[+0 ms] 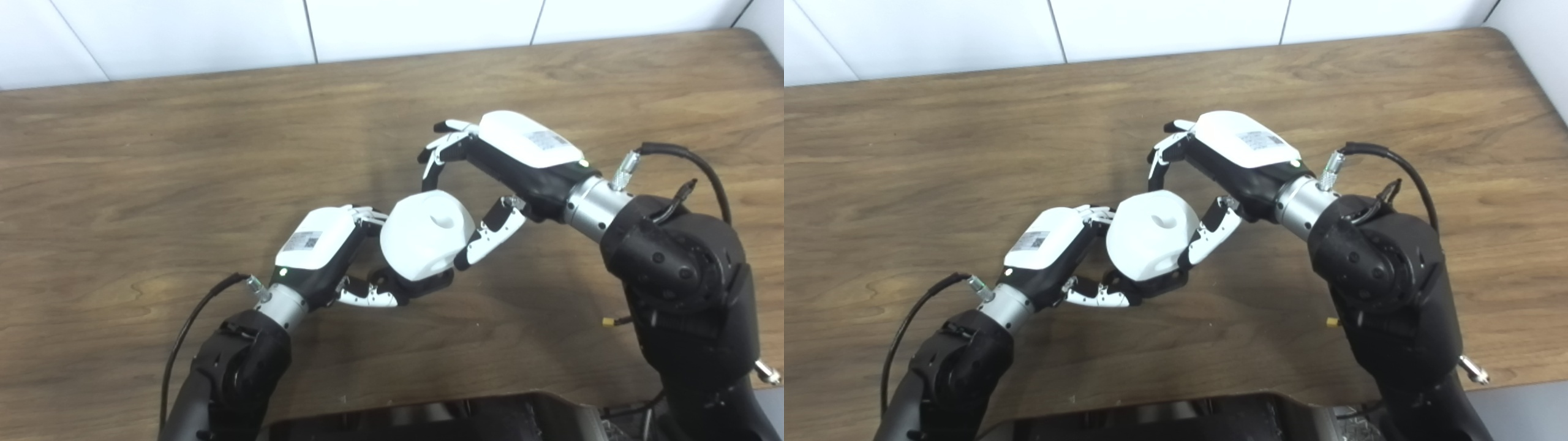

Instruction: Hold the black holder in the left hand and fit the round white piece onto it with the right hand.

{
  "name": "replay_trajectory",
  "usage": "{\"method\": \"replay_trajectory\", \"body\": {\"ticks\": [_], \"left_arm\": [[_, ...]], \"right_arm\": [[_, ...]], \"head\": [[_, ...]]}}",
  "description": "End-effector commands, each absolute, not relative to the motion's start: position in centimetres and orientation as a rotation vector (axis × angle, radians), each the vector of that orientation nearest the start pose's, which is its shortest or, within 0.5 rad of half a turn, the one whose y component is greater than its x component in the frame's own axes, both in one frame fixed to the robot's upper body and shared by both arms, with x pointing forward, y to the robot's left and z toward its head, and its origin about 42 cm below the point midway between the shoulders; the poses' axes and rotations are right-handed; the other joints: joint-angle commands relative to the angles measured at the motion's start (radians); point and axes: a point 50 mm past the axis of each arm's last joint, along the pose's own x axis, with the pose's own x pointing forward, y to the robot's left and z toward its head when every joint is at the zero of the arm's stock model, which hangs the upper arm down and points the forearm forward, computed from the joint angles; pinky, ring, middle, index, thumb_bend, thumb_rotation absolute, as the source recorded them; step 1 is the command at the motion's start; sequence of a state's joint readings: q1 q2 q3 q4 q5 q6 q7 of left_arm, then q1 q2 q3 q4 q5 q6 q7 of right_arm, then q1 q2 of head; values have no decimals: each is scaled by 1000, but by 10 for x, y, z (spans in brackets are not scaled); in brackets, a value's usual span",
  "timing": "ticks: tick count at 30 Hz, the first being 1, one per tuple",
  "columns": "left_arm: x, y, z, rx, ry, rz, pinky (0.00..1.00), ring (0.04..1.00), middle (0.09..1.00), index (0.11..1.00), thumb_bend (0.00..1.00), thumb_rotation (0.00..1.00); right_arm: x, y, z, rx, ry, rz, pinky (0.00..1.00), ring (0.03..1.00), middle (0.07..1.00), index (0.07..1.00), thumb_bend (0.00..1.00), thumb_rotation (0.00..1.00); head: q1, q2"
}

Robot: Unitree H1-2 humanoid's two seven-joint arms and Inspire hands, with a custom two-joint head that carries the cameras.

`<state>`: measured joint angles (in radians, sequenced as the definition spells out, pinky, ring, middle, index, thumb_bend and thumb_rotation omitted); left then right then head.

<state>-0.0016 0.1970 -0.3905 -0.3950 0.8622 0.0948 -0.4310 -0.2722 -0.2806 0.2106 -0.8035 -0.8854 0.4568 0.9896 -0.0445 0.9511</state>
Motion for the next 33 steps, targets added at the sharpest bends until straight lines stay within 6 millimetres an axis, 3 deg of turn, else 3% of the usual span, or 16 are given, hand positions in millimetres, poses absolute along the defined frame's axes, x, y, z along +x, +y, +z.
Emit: {"method": "replay_trajectory", "body": {"ticks": [1,19,33], "left_arm": [[249,150,174,1041,-252,-579,906,858,793,487,522,54],[248,148,175,1048,-244,-580,910,862,795,487,522,55],[248,147,176,1036,-242,-578,911,863,794,487,522,55]], "right_arm": [[254,-188,321,-1190,-314,510,785,949,802,482,524,139],[242,-168,318,-1298,-452,571,961,983,838,484,521,138],[240,-161,321,-1363,-490,584,972,984,850,484,523,136]], "head": [[-1,0],[1,-2],[-1,3]]}}
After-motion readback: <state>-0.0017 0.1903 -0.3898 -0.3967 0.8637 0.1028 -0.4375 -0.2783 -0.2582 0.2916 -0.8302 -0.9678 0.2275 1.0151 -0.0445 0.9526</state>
